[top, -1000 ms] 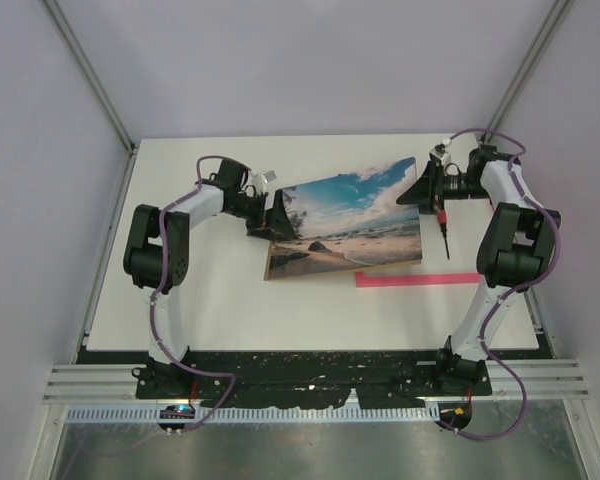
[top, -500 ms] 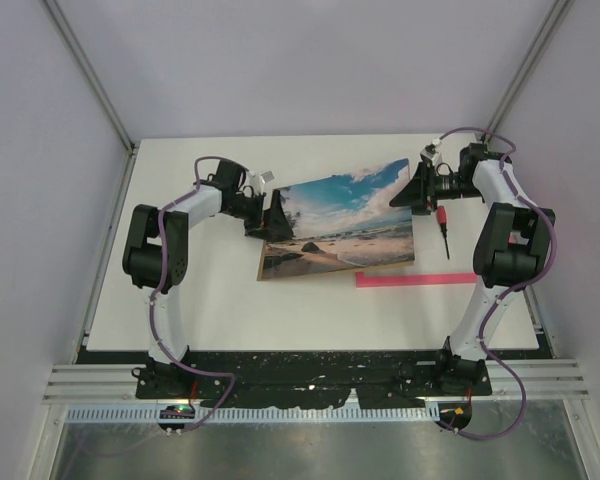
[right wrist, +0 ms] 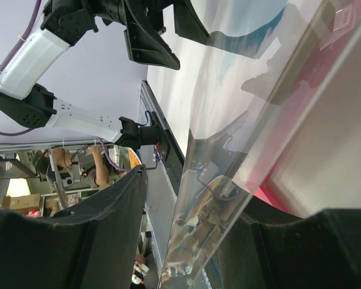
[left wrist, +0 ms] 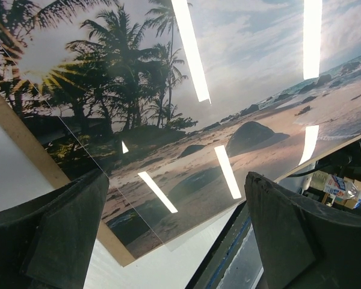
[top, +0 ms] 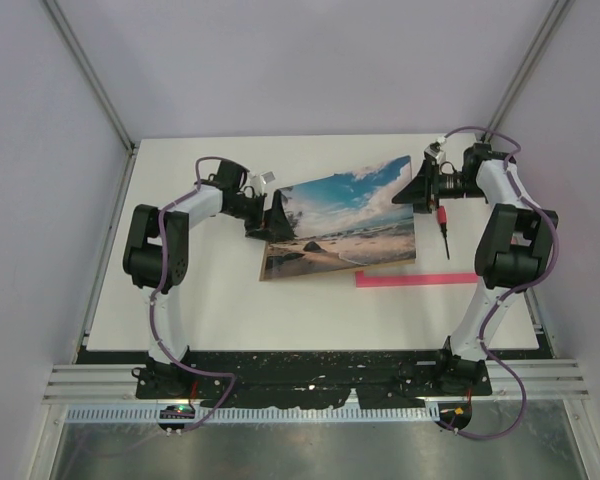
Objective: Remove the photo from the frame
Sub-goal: Adjust the photo frame at the center of the board.
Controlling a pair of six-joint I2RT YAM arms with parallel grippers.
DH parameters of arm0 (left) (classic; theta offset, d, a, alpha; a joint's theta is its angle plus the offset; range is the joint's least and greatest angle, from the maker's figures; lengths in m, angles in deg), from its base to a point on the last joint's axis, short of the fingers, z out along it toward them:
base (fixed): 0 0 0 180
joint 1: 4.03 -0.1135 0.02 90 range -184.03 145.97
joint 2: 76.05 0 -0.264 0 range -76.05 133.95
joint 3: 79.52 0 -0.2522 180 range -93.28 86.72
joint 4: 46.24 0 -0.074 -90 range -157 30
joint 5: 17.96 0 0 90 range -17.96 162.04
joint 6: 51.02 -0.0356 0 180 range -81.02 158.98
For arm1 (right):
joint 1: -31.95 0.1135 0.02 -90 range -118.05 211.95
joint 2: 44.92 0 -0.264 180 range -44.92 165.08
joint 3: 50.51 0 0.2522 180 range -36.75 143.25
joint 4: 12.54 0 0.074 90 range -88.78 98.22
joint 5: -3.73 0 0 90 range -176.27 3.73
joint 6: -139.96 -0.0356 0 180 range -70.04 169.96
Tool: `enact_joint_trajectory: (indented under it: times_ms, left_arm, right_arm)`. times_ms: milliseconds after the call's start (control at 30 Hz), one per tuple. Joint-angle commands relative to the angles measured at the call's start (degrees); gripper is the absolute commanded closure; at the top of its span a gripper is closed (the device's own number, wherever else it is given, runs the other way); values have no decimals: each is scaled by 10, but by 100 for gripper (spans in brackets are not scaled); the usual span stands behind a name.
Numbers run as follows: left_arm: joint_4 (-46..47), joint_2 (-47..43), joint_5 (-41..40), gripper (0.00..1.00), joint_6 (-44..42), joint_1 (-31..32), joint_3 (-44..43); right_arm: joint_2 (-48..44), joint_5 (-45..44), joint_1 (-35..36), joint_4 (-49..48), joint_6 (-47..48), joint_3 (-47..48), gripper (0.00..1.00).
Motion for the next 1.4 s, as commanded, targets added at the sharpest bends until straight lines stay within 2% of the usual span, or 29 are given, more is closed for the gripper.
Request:
enact_joint_trajectory:
  times_ms: [0, 333, 500, 633, 833, 1000, 1233, 1367]
  left_arm:
    - [-6, 1, 0, 0, -2, 3, -21]
    - [-1, 2, 20, 0, -2, 3, -20]
    - [38, -14, 60, 0, 12, 3, -3]
    - [59, -29, 68, 0, 13, 4, 11]
    - [49, -10, 71, 0, 11, 7, 0]
    - [51, -11, 73, 0, 9, 7, 2]
    - [49, -8, 77, 0, 9, 8, -1]
    - [47, -6, 77, 0, 9, 8, -3]
  right_arm:
    - [-46, 49, -15, 14, 13, 25, 49]
    - [-37, 41, -25, 9, 10, 16, 49]
    - [-31, -9, -14, -2, -4, 19, 51]
    - [-78, -79, 0, -44, -30, 11, 51]
    - [-102, -117, 24, -54, -34, 8, 50]
    - [-121, -207, 64, -80, -41, -1, 49]
    - [-116, -216, 82, -79, -41, 16, 49]
    - [-127, -139, 81, -70, -33, 19, 49]
